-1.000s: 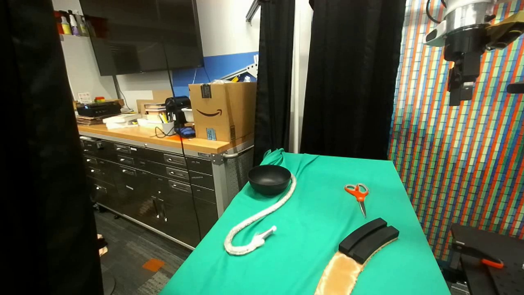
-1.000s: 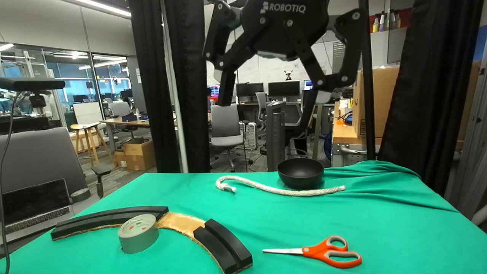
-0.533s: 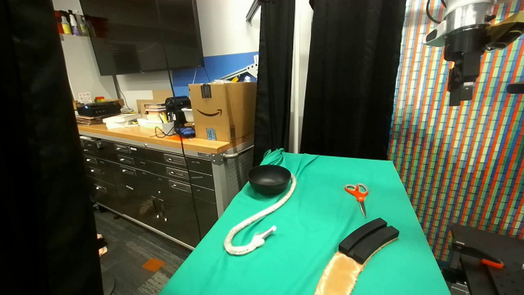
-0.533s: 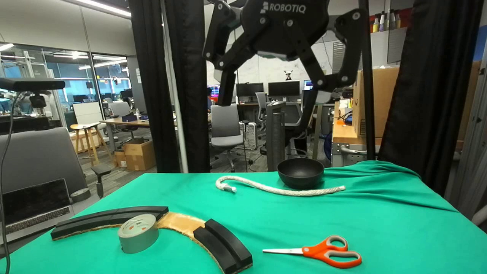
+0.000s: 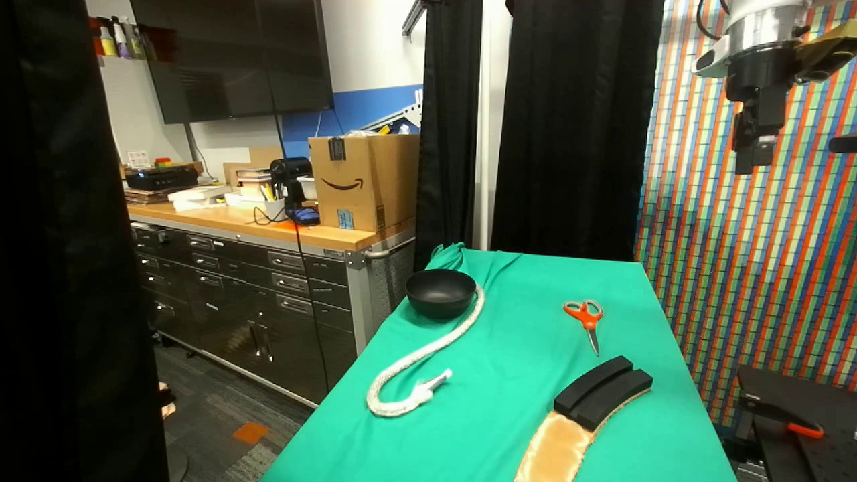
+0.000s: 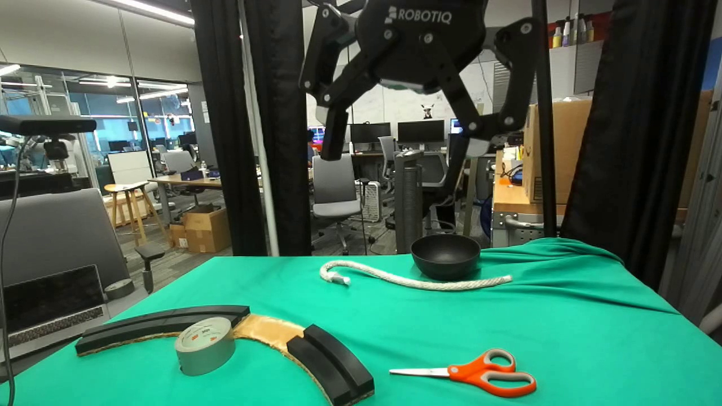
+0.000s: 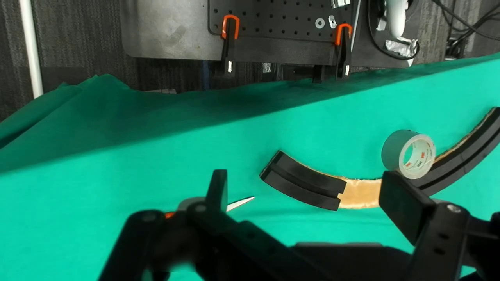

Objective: Put the silver tape in the black bowl

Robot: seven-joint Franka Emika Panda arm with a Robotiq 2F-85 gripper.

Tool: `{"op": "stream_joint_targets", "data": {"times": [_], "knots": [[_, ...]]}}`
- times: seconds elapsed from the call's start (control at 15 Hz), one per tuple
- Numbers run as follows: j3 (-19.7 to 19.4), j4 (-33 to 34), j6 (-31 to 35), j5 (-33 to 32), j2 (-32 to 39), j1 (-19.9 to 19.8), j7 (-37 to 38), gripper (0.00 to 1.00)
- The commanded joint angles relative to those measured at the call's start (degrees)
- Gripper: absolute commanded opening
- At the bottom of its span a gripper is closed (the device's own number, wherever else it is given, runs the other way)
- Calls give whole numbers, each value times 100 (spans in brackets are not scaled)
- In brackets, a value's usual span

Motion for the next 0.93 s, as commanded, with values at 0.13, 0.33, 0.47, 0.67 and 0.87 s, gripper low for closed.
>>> {"op": "stream_joint_targets", "data": {"times": [0.13, 0.33, 0.47, 0.67, 0.87], "knots": [[162, -27, 5, 296, -46, -39, 48, 100], [516, -284, 126, 753, -149, 9, 525, 100], [843, -526, 202, 1190, -199, 105, 901, 100], [1505, -959, 490, 2076, -264, 339, 1591, 100], [2136, -1285, 917, 2857, -246, 657, 2135, 100]]}}
